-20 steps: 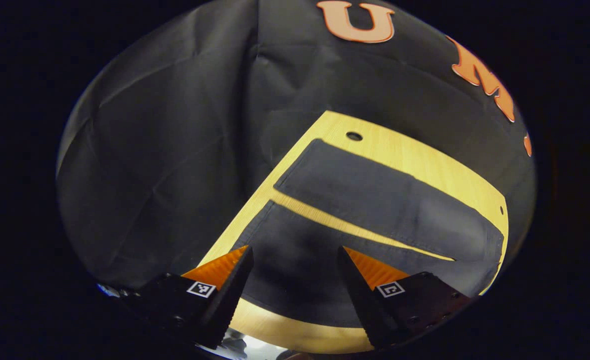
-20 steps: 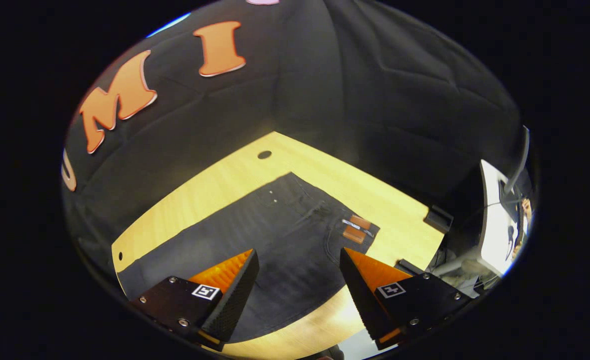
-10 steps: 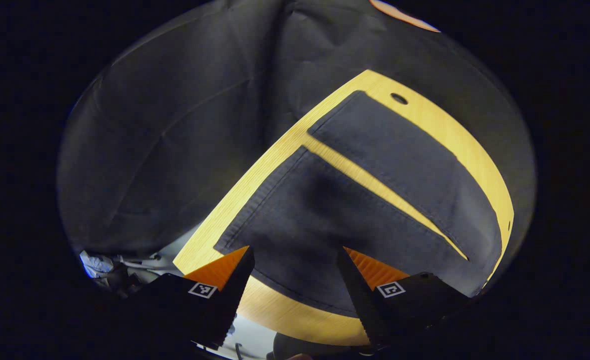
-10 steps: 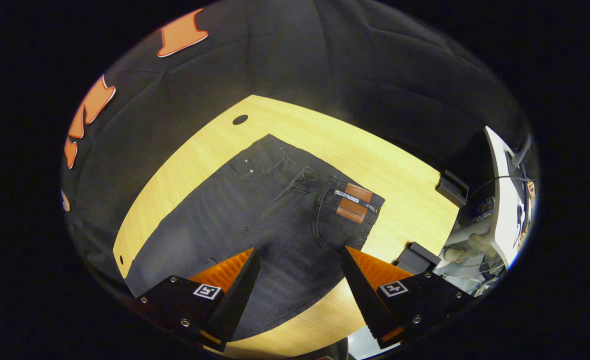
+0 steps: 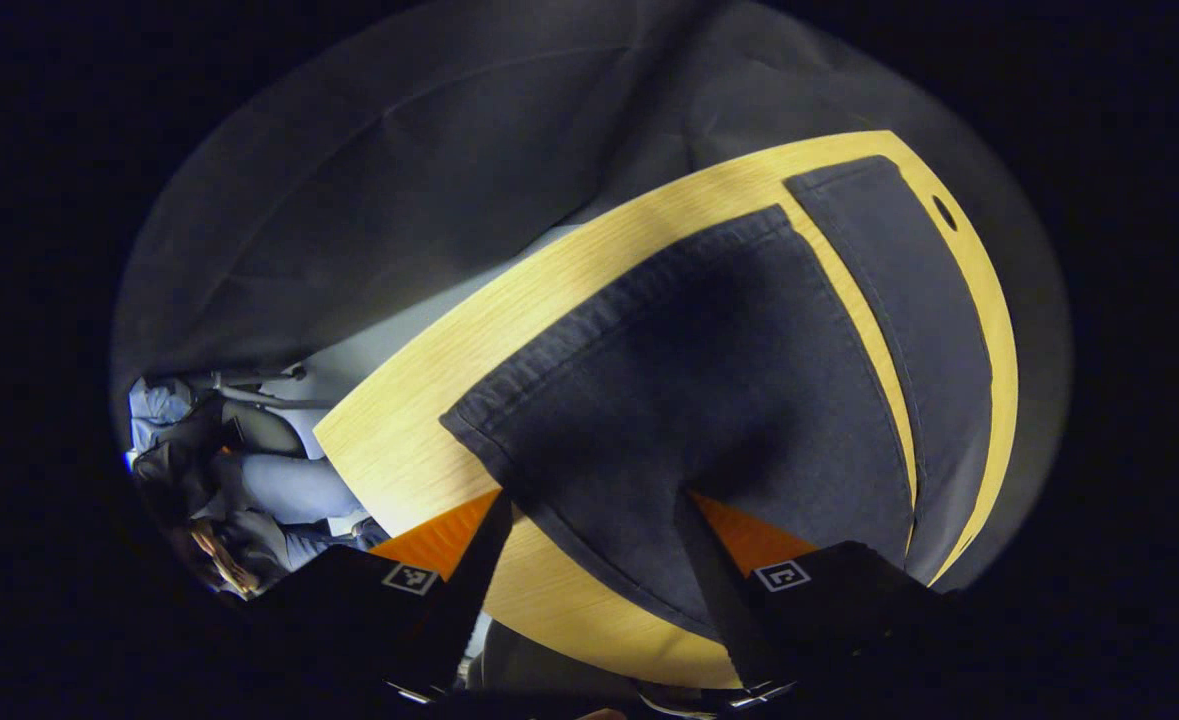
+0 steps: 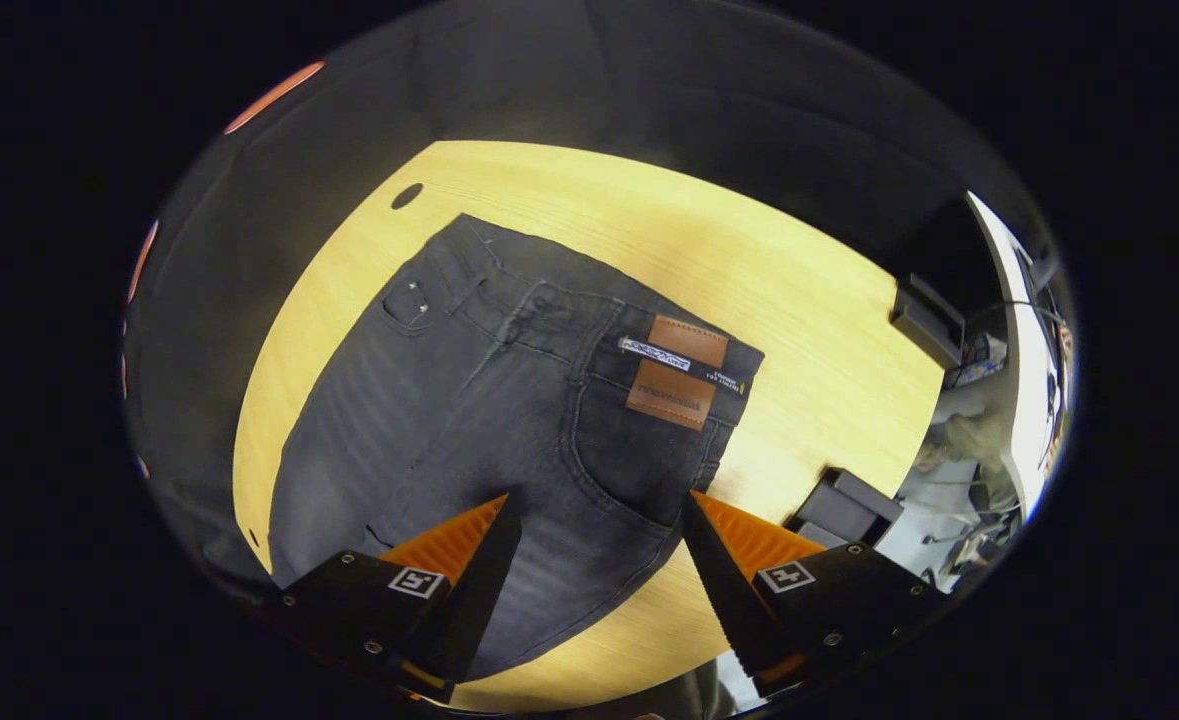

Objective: Grasp the waist and the cuffs of the jeans and fold them to make the two legs overlap; first hold the waist and fold one-third of the jeans toward the cuffs, then hold the cuffs and fold the remaining one-third in the same direction to finish folding.

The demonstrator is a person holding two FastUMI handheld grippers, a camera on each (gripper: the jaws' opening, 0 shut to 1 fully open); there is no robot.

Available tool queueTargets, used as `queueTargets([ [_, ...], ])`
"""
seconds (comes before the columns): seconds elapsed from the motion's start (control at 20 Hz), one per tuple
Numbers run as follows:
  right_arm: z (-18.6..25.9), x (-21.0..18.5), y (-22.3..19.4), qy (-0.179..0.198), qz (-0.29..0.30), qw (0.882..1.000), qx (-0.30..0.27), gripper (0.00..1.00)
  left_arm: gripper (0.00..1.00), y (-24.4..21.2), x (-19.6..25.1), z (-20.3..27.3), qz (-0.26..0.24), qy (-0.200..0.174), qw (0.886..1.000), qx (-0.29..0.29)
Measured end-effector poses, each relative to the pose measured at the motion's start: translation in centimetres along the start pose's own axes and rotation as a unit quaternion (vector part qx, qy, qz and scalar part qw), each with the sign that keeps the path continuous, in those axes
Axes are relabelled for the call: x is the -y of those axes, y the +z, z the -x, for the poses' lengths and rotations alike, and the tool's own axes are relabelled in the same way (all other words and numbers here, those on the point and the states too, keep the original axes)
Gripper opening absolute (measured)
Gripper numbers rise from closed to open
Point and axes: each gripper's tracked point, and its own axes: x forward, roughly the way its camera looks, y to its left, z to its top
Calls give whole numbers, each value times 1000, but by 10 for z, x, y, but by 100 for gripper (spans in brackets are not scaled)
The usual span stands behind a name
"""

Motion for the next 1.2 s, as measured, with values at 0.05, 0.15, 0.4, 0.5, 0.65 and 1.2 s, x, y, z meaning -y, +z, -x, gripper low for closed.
queueTargets([
  [0.05,-2,4,1,-7,-3,1000,-3,98,97,1,2,-6,9,6,1000,-5],
  [0.15,-7,10,4,-23,-2,1000,-2,98,99,-1,7,-3,34,7,999,-14],
  [0.4,-18,20,-3,-33,-44,998,-32,98,92,-5,9,-8,78,6,997,-20],
  [0.5,-24,28,-2,-39,-42,998,-34,97,94,-3,10,-8,85,7,996,-18],
  [0.65,-25,31,-4,-29,-63,996,-51,97,92,-2,13,-4,87,9,996,-16],
  [1.2,-30,41,2,16,-115,991,-65,12,1,9,36,-3,62,-57,996,14],
])
